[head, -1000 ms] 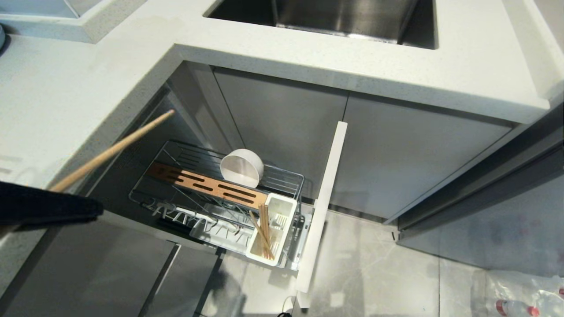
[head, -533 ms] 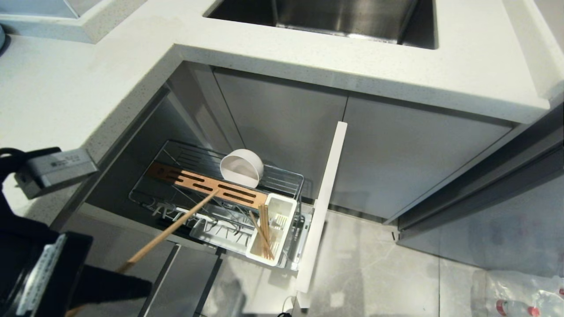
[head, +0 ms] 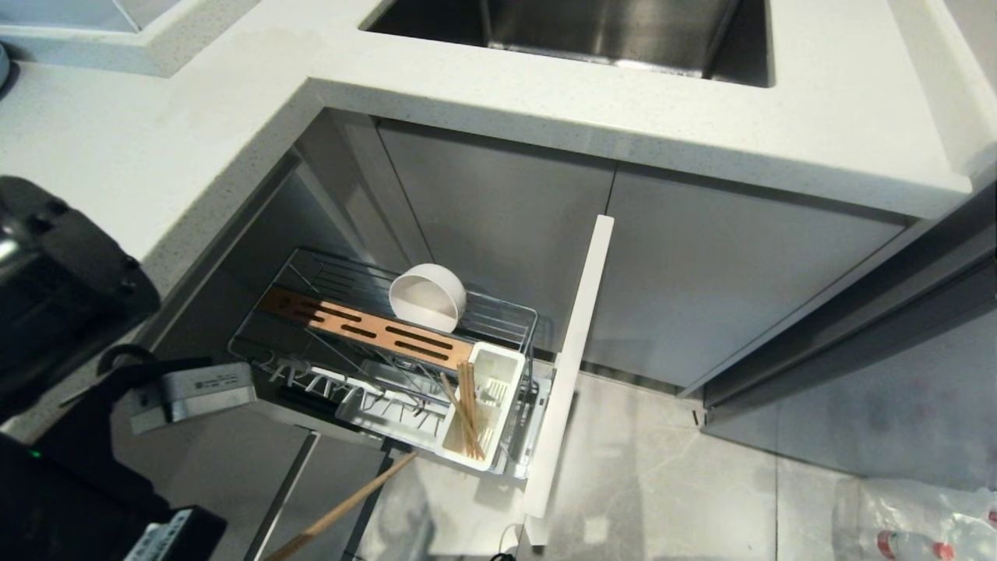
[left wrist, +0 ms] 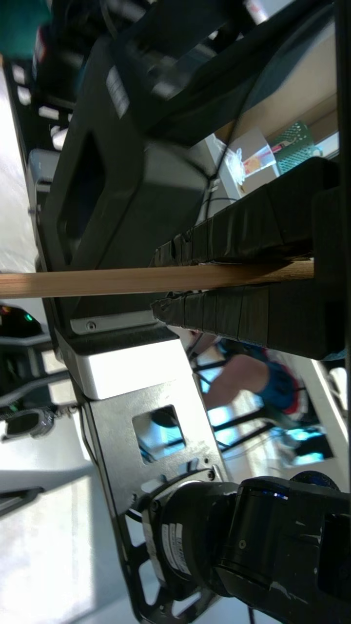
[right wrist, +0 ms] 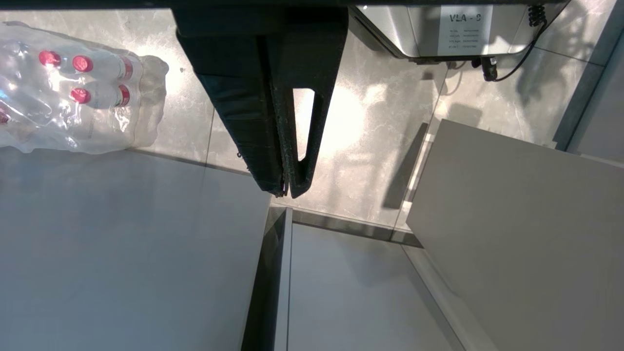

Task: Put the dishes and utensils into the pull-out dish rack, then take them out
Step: Pick up the chopsticks and place it in the cupboard

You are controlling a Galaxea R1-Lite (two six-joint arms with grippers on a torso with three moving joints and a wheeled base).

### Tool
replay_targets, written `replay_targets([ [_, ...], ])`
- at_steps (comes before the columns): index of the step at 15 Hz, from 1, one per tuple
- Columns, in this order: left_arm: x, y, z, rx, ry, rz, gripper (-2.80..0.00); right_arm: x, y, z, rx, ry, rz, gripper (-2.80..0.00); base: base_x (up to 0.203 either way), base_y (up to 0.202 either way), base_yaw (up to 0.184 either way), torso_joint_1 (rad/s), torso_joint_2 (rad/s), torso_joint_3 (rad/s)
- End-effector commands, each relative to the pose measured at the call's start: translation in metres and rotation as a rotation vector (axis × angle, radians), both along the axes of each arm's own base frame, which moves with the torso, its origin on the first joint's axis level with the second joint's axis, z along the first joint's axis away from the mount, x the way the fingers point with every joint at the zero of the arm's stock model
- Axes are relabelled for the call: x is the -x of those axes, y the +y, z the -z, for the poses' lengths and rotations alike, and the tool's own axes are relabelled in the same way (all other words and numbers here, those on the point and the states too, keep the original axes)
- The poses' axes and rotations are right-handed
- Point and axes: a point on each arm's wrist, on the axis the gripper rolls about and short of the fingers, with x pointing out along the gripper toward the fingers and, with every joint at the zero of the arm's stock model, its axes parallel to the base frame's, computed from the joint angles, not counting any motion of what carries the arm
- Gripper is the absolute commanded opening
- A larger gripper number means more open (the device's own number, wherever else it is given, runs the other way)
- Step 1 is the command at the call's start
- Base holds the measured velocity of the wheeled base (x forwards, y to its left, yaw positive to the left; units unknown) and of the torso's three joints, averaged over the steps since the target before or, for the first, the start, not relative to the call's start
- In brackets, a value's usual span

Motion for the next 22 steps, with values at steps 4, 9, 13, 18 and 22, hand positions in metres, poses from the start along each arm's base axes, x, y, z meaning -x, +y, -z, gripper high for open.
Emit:
replay_targets([
  [4,-0.035,-0.034,0.027,-0.095,0.088,-0.032,-2.80,0.000,0.000,0.000,0.000,0.003,0.000,-2.80,0.000,0.000,0.000,0.000,0.00,0.000],
  [9,-0.067,-0.048,0.044,-0.104,0.099,-0.092,-2.80,0.000,0.000,0.000,0.000,0.003,-0.001,-2.80,0.000,0.000,0.000,0.000,0.00,0.000],
  [13,-0.091,-0.058,0.062,-0.095,0.102,-0.127,-2.80,0.000,0.000,0.000,0.000,0.002,0.000,-2.80,0.000,0.000,0.000,0.000,0.00,0.000],
  [18,-0.112,-0.071,0.082,-0.098,0.136,-0.138,-2.80,0.000,0.000,0.000,0.000,0.002,0.000,-2.80,0.000,0.000,0.000,0.000,0.00,0.000],
  [22,-0.131,-0.069,0.096,-0.071,0.149,-0.177,-2.80,0.000,0.000,0.000,0.000,0.003,-0.001,-2.80,0.000,0.000,0.000,0.000,0.00,0.000],
])
